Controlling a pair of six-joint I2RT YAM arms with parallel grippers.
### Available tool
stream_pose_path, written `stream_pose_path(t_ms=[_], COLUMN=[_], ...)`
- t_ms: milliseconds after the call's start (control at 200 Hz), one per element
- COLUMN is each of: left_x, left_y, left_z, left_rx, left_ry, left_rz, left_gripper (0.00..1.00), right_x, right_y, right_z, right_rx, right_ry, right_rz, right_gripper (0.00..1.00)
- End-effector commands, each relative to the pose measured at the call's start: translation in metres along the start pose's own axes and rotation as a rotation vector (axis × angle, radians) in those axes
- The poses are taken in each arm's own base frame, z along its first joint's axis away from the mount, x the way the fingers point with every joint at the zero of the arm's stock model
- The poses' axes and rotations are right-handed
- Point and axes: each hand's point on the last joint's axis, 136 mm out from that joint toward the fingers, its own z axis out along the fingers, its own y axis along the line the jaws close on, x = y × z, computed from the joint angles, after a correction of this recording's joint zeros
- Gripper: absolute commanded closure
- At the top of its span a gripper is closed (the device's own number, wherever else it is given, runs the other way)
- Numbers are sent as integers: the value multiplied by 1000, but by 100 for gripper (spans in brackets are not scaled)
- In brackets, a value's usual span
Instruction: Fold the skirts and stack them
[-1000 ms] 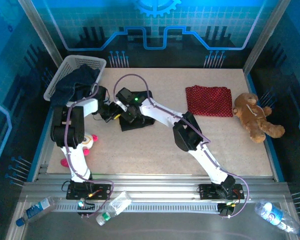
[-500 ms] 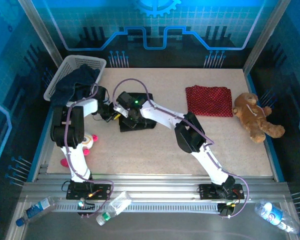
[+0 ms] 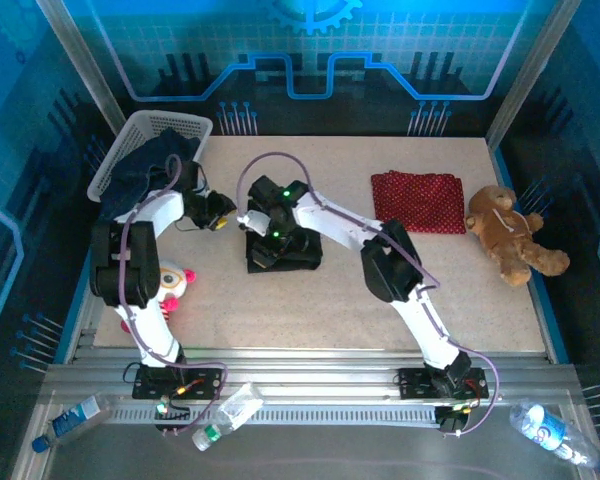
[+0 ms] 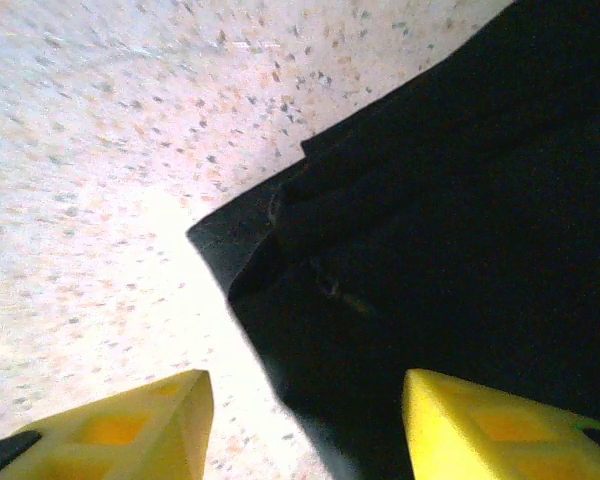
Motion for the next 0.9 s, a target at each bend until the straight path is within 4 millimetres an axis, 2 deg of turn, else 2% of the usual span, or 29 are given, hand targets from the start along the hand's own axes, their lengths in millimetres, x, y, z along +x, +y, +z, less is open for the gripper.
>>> stream_pose_path(t_ms=[0,85,145,260,360,390,410,475,685,895], left_x=[16,34,42,44,36,34,32,28,28,25], left_y=[-17,-20,-19,-6,-2,-1,-2,-2,-3,0], left_z=[-17,-11,-6,3,8,9,10,14,34,44], left_rx=[49,44,31,-5,-16,-18,-18,-16,4,16], left_ry=[21,58,73,62,31,28,28,34,100,111], left_rz=[15,29,29,-2,-12,-11,-11,-11,-3,-20], left_gripper=[60,59,60,62,65,65,66,66,68,79], right_x=[-29,-27,-24,-28,-32,-35,-33,-36,-49,-64], right_y=[-11,-54,-71,-79,-88,-91,-95,-105,-110,-100], right_z=[-58,-62,-60,-45,-31,-32,-21,-15,-2,8], right_rx=[-40,50,41,9,79,103,123,188,258,267], right_ry=[-213,-265,-273,-266,-243,-248,-228,-227,-249,-281], right_rz=[130,341,469,605,684,698,712,729,734,713], right_gripper=[45,47,48,44,39,38,38,37,35,37])
